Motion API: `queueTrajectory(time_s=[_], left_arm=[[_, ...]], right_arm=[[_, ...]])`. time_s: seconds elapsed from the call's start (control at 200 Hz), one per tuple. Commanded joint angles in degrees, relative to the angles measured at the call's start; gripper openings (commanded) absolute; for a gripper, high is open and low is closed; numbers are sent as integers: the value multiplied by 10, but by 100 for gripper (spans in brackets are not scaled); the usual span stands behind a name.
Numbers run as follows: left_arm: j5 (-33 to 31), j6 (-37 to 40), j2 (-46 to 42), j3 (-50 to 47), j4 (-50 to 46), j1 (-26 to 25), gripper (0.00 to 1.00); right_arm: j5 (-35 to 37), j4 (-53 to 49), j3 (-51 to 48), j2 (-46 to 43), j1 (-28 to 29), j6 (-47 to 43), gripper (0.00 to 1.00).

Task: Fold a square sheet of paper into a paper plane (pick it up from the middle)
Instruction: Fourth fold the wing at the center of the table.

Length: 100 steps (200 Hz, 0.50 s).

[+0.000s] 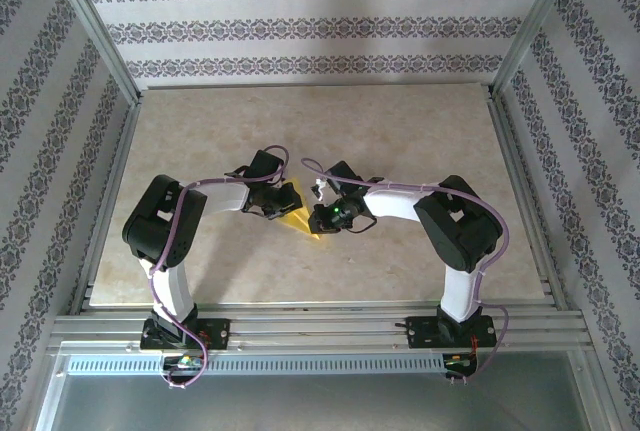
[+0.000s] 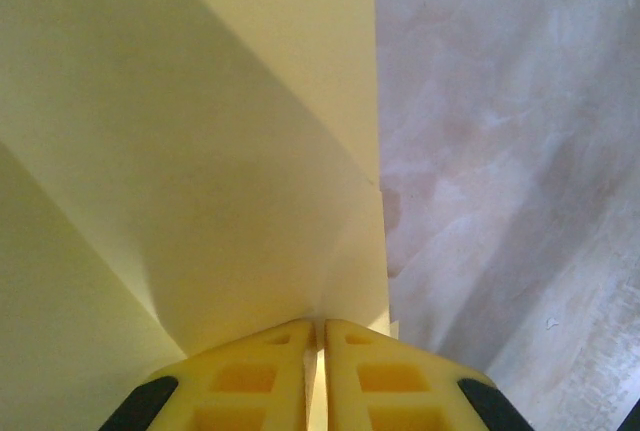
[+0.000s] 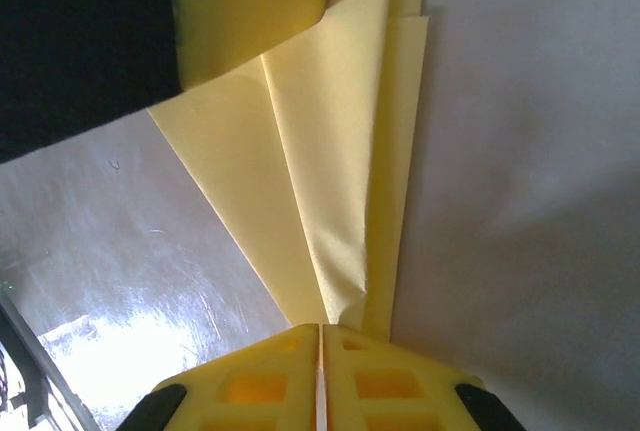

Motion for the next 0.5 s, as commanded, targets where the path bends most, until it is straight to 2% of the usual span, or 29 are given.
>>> queueTrajectory(time_s=[0.0,0.495], left_arm=[[-37,4,31,-6,-55,5,14],[-48,4,35,-1,-64,4,14]], right_arm=[[22,-22,-4,11,-4,-8,13],[16,-57,-35,0,-3,-25,13]])
